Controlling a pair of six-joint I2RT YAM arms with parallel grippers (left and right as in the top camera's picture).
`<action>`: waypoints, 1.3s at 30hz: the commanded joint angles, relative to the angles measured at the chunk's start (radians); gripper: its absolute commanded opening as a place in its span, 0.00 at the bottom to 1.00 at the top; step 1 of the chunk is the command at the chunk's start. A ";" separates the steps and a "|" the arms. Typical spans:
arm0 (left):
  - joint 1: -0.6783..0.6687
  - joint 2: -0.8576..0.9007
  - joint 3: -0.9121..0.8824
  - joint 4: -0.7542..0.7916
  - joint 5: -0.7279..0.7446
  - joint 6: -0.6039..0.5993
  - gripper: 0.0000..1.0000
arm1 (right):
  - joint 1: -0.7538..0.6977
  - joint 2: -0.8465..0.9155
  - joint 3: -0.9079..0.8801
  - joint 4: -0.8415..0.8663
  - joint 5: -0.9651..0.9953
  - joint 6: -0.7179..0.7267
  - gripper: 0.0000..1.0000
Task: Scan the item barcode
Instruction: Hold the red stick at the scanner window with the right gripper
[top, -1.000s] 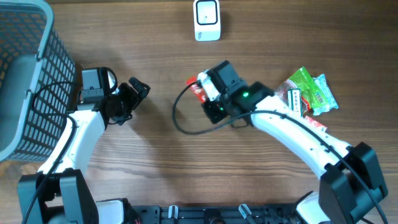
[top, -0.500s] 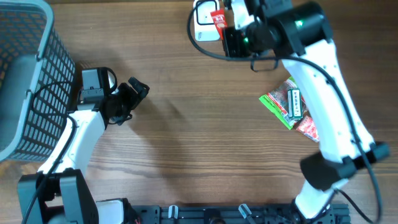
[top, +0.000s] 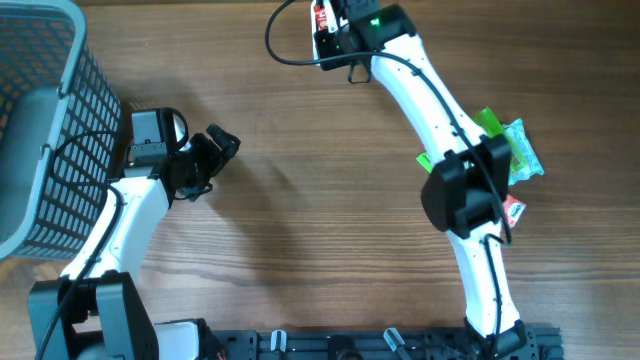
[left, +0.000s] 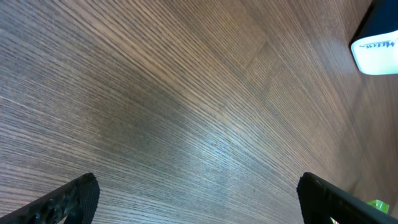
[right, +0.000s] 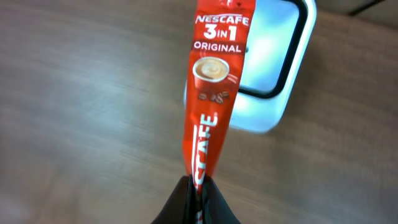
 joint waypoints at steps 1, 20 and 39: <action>0.007 -0.002 0.010 -0.001 -0.006 0.016 1.00 | -0.014 0.062 0.019 0.079 0.107 -0.012 0.04; 0.007 -0.002 0.010 -0.001 -0.006 0.016 1.00 | -0.075 0.136 0.017 0.143 -0.150 0.079 0.06; 0.007 -0.002 0.010 -0.001 -0.006 0.016 1.00 | -0.249 -0.293 0.018 -0.617 -0.352 -0.028 0.04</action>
